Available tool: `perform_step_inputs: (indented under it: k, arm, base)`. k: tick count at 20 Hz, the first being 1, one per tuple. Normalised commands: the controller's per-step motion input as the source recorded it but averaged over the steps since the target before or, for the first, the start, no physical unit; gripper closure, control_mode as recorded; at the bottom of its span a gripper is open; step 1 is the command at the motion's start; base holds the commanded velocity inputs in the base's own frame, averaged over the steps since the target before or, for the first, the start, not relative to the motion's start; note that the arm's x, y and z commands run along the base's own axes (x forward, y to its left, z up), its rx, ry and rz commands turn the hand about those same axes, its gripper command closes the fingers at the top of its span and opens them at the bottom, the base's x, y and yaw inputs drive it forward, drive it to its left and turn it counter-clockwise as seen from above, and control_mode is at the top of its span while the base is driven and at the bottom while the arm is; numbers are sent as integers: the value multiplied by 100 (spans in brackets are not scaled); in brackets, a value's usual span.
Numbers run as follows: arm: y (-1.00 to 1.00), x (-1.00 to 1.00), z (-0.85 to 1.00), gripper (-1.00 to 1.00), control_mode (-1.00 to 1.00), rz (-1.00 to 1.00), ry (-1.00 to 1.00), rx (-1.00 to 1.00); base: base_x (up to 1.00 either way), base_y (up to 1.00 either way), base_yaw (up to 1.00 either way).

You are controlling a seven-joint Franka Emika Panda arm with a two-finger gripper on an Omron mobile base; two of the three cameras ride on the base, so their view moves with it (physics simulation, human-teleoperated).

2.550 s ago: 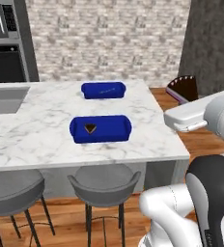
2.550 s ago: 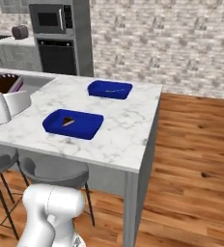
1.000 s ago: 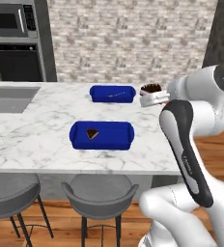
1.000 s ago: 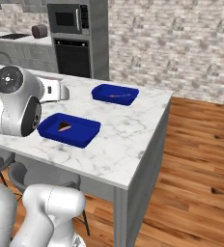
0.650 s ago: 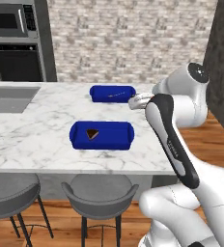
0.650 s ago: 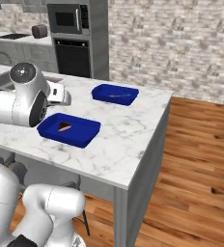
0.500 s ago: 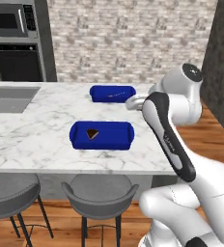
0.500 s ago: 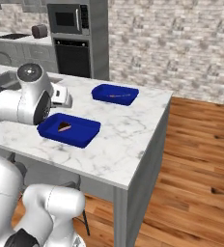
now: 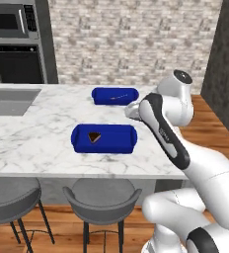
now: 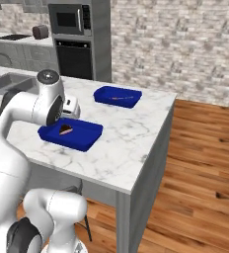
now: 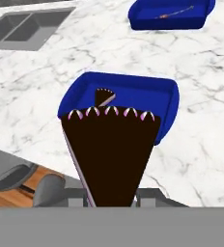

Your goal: Take the cakes from the fridge and place them on the empty tray on the dining counter.

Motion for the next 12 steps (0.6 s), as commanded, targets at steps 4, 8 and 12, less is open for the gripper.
perform_step_inputs:
  k: [4, 8, 12]
  arm:
    - [0, 30, -41, 100, -100, -16, 13, -6]
    - [0, 26, -47, 100, -100, -13, 13, -1]
    - [0, 19, -40, 100, -100, -11, 6, 0]
  base:
    - [0, 0, 0]
    - [0, 0, 0]
    - [0, 0, 0]
